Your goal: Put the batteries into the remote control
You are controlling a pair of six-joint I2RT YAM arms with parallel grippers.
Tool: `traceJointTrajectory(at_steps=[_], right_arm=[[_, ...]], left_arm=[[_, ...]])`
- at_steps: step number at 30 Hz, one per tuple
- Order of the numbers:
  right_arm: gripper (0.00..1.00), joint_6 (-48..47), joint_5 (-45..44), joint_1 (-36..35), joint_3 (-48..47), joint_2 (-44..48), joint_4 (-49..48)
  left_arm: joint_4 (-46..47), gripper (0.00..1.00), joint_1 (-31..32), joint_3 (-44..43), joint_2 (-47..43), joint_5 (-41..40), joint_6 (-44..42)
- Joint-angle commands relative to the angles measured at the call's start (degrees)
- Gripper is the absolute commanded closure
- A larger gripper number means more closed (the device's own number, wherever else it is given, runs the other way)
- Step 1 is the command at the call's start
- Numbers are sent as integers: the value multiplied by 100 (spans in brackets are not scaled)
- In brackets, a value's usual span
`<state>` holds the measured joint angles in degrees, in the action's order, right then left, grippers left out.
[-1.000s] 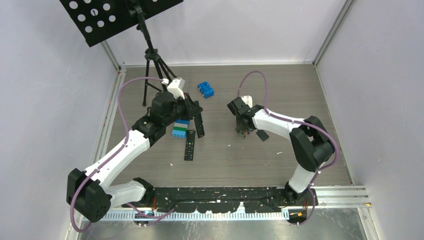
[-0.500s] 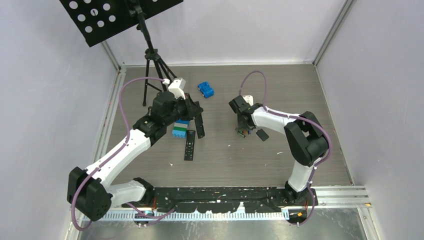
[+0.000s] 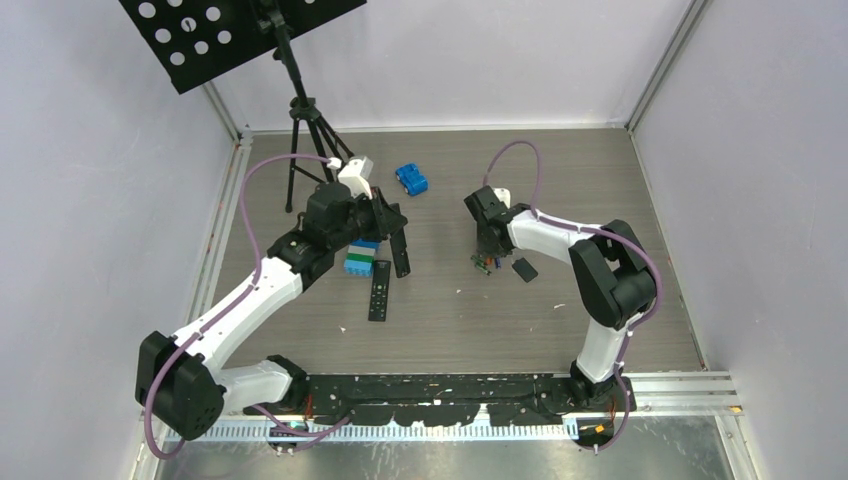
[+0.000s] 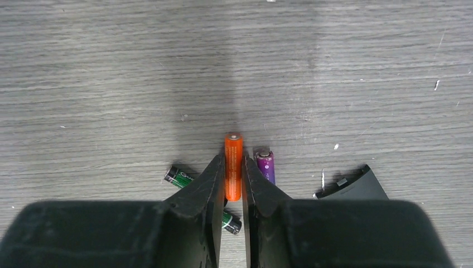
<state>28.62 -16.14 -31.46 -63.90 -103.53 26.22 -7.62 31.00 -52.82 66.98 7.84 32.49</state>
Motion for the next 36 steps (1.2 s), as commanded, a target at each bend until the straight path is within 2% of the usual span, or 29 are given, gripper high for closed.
traceJointTrajectory(at_steps=[1, 6, 13, 20, 25, 30, 36], right_arm=[[83, 33, 33, 18, 66, -151, -284], [93, 5, -108, 13, 94, 95, -533], [95, 12, 220, -22, 936, 1803, -1853], [96, 376, 958, -177, 1371, 3593, -2441], [95, 799, 1140, -787, 1761, 4693, -3105], [95, 689, 674, -1529, 2043, 5213, -3460], [95, 305, 473, -1879, 2012, 5214, -3286]], left_arm=[[112, 100, 11, -221, -1, 110, -84], [139, 100, 11, -147, -49, 206, -63], [525, 100, 11, -45, -94, 582, 95], [1382, 100, 11, -38, 64, 1128, 993], [2175, 100, 2, 30, 285, 1326, 1784], [2760, 100, 2, 138, 425, 1360, 2672], [2889, 100, -7, 215, 418, 1297, 3160]])
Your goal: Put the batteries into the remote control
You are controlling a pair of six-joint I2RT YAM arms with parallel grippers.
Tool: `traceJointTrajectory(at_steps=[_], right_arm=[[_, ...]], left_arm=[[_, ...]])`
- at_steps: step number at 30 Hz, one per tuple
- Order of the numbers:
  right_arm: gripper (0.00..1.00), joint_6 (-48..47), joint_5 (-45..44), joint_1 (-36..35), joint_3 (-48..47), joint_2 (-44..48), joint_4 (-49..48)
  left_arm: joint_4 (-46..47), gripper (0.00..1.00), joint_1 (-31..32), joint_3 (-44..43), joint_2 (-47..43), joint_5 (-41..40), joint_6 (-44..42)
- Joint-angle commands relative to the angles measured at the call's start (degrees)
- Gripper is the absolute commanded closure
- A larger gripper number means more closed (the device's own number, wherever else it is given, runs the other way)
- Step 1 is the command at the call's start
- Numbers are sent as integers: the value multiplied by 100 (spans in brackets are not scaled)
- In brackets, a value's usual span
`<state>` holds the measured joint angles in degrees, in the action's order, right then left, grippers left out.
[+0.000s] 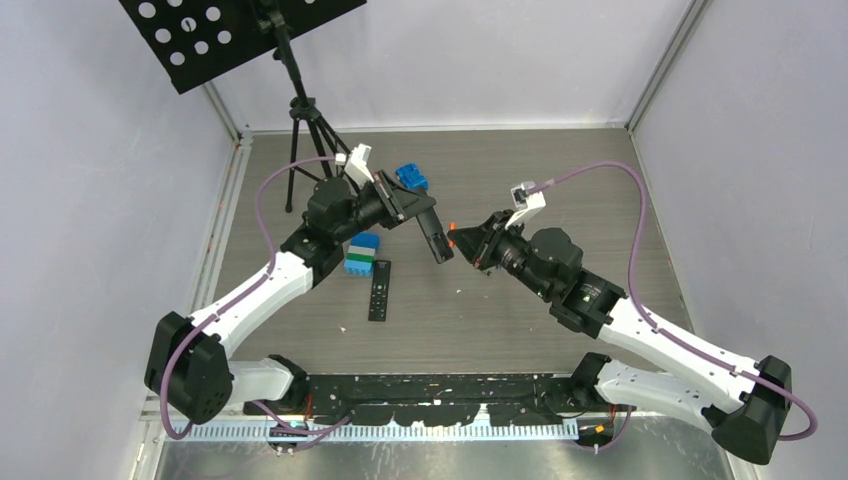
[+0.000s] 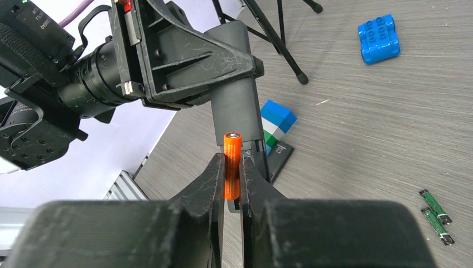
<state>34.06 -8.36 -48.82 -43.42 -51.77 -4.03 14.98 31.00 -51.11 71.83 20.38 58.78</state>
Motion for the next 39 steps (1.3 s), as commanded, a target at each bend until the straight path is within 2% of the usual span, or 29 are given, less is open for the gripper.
traceJointTrajectory(at_steps=[1, 25, 32, 39], right_arm=[[95, -281, -318, -189, -31, 28, -257], [96, -479, -353, -379, 96, -195, -189], [96, -590, -8, -383, 138, -252, -117], [97, -1098, 585, -383, 173, -447, 248]], left_arm=[[624, 100, -11, 67, -91, 6, 562], [1111, 100, -77, 216, -53, -53, 1035], [1243, 100, -77, 175, -7, 43, 1089], [1278, 100, -86, -39, 28, 160, 1091]])
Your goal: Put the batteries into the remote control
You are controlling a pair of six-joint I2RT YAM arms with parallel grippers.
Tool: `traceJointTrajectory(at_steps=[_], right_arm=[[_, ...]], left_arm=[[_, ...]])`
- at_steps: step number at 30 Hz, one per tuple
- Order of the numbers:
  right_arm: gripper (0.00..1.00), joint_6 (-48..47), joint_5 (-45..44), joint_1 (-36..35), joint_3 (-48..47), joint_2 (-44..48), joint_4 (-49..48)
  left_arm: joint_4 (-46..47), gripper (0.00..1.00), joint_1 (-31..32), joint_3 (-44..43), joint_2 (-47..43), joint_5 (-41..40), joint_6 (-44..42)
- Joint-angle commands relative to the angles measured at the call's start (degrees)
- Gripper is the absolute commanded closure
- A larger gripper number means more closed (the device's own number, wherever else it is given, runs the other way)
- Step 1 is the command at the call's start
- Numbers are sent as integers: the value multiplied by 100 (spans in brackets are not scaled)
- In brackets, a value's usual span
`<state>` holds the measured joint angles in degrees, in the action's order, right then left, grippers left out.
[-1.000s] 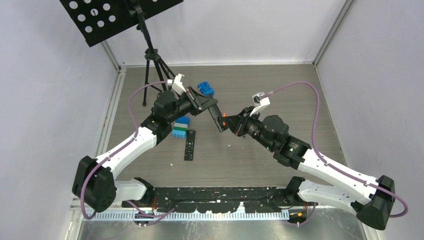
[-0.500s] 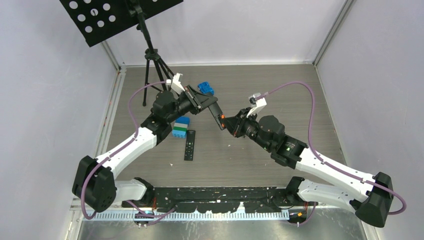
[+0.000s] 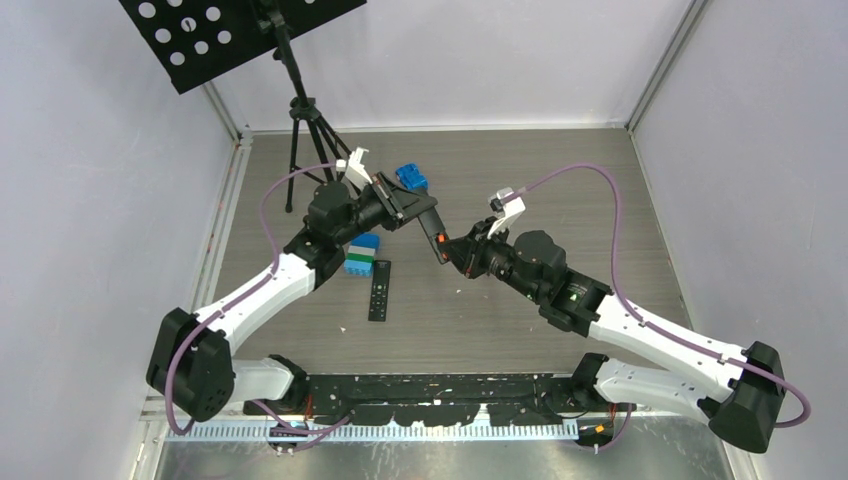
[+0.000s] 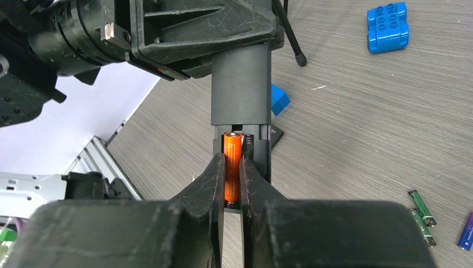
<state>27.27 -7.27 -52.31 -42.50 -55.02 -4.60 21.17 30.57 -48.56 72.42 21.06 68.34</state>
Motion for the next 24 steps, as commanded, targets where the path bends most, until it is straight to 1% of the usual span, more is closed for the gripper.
traceJointTrajectory(at_steps=[1, 5, 11, 12, 18, 24], right_arm=[[97, -485, 505, -33, 90, -129, 381], [96, -633, 529, -33, -21, -252, 802], [96, -555, 648, -33, 77, -327, 836], [96, -529, 857, -33, 127, -311, 800], [96, -374, 1199, -33, 275, -371, 725], [95, -371, 1097, -43, 310, -345, 1002]], left_arm=[[659, 100, -46, -328, -26, 111, 155], [681, 100, -59, -403, -21, 197, 295], [831, 100, -143, -474, -15, 295, 533], [861, 100, -173, -479, -17, 289, 601], [1226, 100, -367, -466, 11, 157, 1270], [1441, 100, -454, -610, 131, 308, 1438]])
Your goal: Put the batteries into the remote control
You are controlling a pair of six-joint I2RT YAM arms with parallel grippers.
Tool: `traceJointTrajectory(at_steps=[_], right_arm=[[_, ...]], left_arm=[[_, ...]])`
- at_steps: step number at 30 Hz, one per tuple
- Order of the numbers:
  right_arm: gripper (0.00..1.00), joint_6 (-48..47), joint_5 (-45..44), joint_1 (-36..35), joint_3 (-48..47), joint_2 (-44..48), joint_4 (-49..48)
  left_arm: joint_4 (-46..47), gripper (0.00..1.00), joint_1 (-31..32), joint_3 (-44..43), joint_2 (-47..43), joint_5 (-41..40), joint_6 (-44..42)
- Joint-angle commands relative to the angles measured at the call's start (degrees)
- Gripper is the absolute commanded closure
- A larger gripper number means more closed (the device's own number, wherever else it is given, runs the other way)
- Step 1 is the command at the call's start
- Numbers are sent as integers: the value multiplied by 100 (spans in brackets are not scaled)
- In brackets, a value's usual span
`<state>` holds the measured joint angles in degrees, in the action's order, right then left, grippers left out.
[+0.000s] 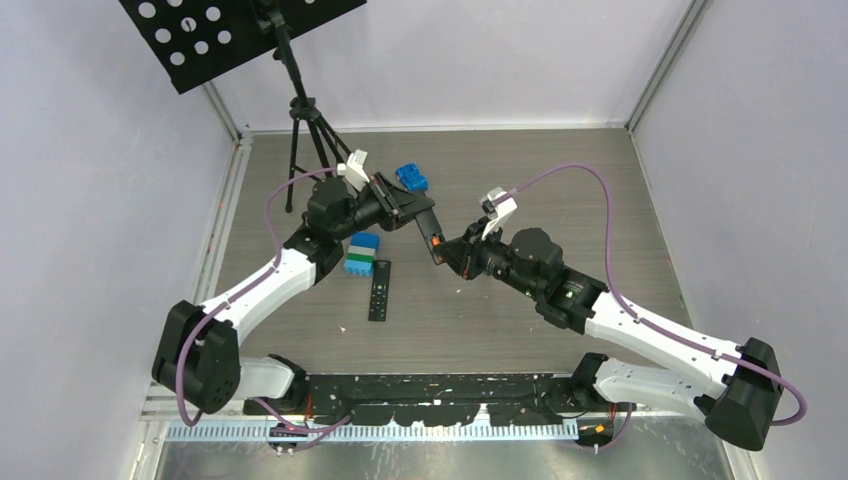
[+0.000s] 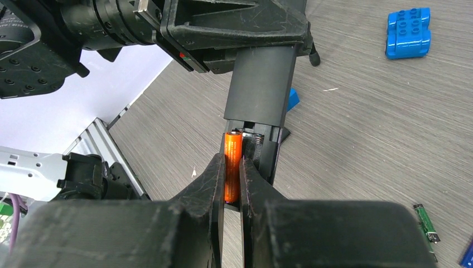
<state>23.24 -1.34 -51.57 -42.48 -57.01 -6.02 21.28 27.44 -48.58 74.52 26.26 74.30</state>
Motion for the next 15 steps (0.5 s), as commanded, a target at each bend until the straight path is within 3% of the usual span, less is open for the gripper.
traceJointTrajectory(at_steps=[1, 8, 15], right_arm=[[95, 31, 508, -116, 317, -137, 1196], [93, -63, 604, -116, 148, -358, 1794], [88, -84, 166, -156, -123, -658, 1993]], left_arm=[[1432, 100, -155, -609, -78, -209, 840], [1487, 100, -280, -705, -47, -109, 877], [1782, 100, -283, -777, 71, 321, 1071]])
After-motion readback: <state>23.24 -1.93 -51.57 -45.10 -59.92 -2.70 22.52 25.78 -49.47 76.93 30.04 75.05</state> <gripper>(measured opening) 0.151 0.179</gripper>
